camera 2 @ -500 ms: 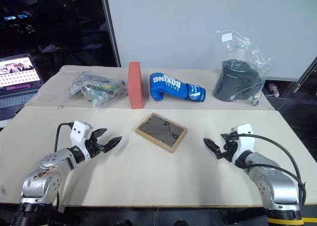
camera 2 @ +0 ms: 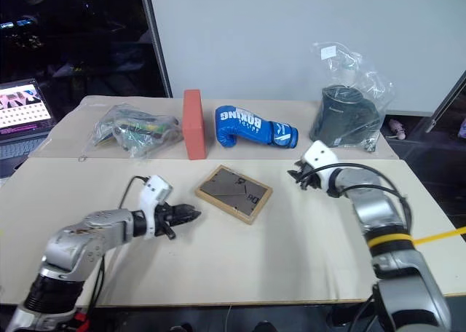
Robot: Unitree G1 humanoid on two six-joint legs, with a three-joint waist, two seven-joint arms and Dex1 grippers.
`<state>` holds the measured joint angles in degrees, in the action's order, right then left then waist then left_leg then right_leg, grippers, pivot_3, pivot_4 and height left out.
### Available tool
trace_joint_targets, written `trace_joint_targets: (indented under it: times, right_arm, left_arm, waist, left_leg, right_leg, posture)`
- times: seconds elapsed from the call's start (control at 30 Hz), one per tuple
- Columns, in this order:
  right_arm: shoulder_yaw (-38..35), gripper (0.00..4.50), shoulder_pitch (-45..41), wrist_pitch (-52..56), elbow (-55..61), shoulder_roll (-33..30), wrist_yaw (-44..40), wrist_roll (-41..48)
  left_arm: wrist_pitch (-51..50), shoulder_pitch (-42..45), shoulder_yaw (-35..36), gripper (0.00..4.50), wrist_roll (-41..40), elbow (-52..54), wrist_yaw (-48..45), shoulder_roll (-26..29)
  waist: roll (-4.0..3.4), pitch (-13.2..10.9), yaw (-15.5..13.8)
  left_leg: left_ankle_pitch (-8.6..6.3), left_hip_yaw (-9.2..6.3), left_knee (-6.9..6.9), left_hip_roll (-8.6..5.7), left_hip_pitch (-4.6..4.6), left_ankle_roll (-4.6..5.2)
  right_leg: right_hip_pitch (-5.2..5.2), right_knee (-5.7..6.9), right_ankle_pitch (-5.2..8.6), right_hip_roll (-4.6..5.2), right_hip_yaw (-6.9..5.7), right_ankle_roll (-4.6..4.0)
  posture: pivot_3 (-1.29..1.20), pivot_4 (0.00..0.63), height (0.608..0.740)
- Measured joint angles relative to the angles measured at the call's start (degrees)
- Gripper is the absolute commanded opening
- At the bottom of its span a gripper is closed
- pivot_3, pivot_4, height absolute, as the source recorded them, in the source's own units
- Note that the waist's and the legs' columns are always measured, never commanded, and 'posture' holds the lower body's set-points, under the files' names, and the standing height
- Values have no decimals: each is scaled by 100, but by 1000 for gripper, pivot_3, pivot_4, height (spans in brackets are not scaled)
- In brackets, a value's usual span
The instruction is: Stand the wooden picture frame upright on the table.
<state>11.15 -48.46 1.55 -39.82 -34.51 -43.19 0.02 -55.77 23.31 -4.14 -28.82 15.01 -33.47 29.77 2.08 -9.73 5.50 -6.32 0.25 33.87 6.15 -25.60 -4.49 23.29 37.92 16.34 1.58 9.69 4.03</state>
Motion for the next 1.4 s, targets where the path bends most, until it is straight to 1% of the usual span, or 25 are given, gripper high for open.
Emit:
trace_joint_targets:
  times: [0.03,0.07,0.13,0.23,0.27,0.37,0.4,0.43,0.47,0.53,0.63,0.67,0.77,0.9,1.07,1.23,1.27,1.33,1.37,1.4]
  right_arm:
    - [44,74,-272,-216,-561,229,8,-113]
    - [112,74,-564,-512,-1134,484,20,-214]
    - [163,74,-892,-1032,-1917,851,38,-367]
    - [128,74,-958,-1490,-2633,1100,-83,-434]
    - [-1,74,-953,-1623,-2876,1210,-237,-377]
    - [-181,74,-971,-1738,-3042,1299,-921,-284]
    - [-245,74,-961,-1737,-3052,1309,-1221,-208]
    - [-297,74,-890,-1733,-2995,1318,-1700,-100]
    - [-320,74,-837,-1733,-2951,1320,-1888,-60]
    - [-345,74,-688,-1727,-2759,1312,-2296,53]
    - [-346,74,-153,-1479,-1885,1299,-2901,264]
    - [-298,74,87,-1361,-1415,1275,-3004,303]
    - [-70,74,1083,-908,472,1060,-3129,336]
    - [142,74,1929,-61,2302,821,-3046,350]
    - [364,74,2240,475,3154,670,-2893,320]
    - [412,74,2292,795,3429,658,-2809,361]
    - [412,74,2290,828,3445,566,-2822,366]
    - [336,0,2273,877,3438,272,-2903,439]
    - [276,0,2255,882,3392,80,-2959,502]
    - [165,0,2252,885,3321,-92,-3007,534]
  left_arm:
    - [-87,104,-113,21,75,-23,131,-120]
    - [-156,233,-287,21,157,-34,226,-250]
    - [-190,374,-594,21,246,-65,305,-363]
    - [-193,430,-721,21,444,-293,372,-337]
    - [-176,475,-726,21,530,-419,368,-276]
    - [-143,598,-796,21,710,-541,336,-134]
    - [-81,605,-813,21,747,-579,297,-70]
    - [8,604,-820,21,805,-610,221,76]
    - [52,603,-813,21,831,-634,185,169]
    - [104,590,-736,21,862,-699,119,352]
    - [231,440,-615,21,876,-696,-31,559]
    - [250,394,-600,21,881,-669,-78,605]
    - [321,234,-563,21,897,-528,-147,699]
    - [338,-49,-516,21,922,-222,-196,811]
    - [432,-155,-480,21,923,-184,-329,910]
    - [478,-161,-421,21,884,-257,-542,1056]
    - [396,-198,-296,21,781,-273,-626,1095]
    - [106,-319,82,528,493,-332,-780,1199]
    - [-120,-397,379,688,261,-370,-871,1256]
    - [-307,-458,622,953,113,-424,-927,1313]
  waist:
    - [0,0,1]
    - [0,0,9]
    - [-1,0,12]
    - [-1,0,4]
    - [-1,-1,6]
    - [-2,0,26]
    - [-3,1,42]
    - [-3,1,58]
    - [-4,1,80]
    - [-6,1,114]
    - [-6,2,144]
    - [-7,2,145]
    - [-11,5,119]
    - [-16,9,116]
    - [-18,13,112]
    - [-17,13,121]
    - [-17,12,119]
    - [-17,12,112]
    - [-14,10,109]
    - [-14,9,102]
  left_leg:
    - [0,-2,-1,-1,0,0]
    - [0,-6,-3,-2,1,0]
    - [0,-13,-4,-3,6,0]
    - [2,-22,-1,-6,8,-3]
    - [5,-24,3,-7,6,-6]
    - [5,-28,7,-8,31,-7]
    - [5,-29,5,-8,40,-7]
    - [5,-36,4,-8,42,-7]
    - [5,-41,4,-7,42,-7]
    - [5,-44,5,-7,44,-7]
    - [5,-47,4,-7,44,-8]
    - [5,-48,3,-7,43,-8]
    - [4,-50,2,-7,44,-9]
    - [4,-49,2,-6,48,-9]
    - [4,-49,5,-7,54,-9]
    - [4,-49,2,-6,53,-9]
    - [4,-49,1,-7,50,-9]
    - [4,-49,1,-7,44,-9]
    - [4,-48,2,-7,39,-9]
    - [4,-48,2,-7,33,-9]
  right_leg:
    - [0,1,1,0,0,-1]
    - [-1,1,0,0,-1,-2]
    - [-11,1,0,0,-5,-2]
    - [-19,2,0,0,-15,-2]
    - [-18,5,0,0,-15,-2]
    - [-43,8,3,0,-18,2]
    - [-51,11,7,0,-18,9]
    - [-53,11,11,-4,-21,16]
    - [-55,12,12,-4,-26,17]
    - [-60,12,13,-4,-29,19]
    - [-64,11,16,-4,-32,21]
    - [-63,12,18,-3,-34,22]
    - [-65,13,32,-2,-39,30]
    - [-63,14,35,-2,-38,28]
    - [-65,12,39,-2,-38,24]
    - [-59,12,41,-2,-37,22]
    - [-56,12,41,-1,-37,21]
    - [-49,12,41,-1,-37,22]
    - [-43,13,41,-1,-37,22]
    - [-36,13,41,0,-37,22]
  posture:
    - [0,150,740]
    - [0,150,740]
    - [0,150,740]
    - [0,150,740]
    - [0,150,740]
    - [0,150,740]
    - [0,150,740]
    - [0,150,740]
    - [0,150,740]
    - [0,150,740]
    - [0,150,740]
    - [0,150,740]
    - [0,150,740]
    - [0,150,740]
    - [0,150,740]
    - [0,150,740]
    - [0,150,740]
    - [0,150,740]
    - [0,150,740]
    - [0,150,740]
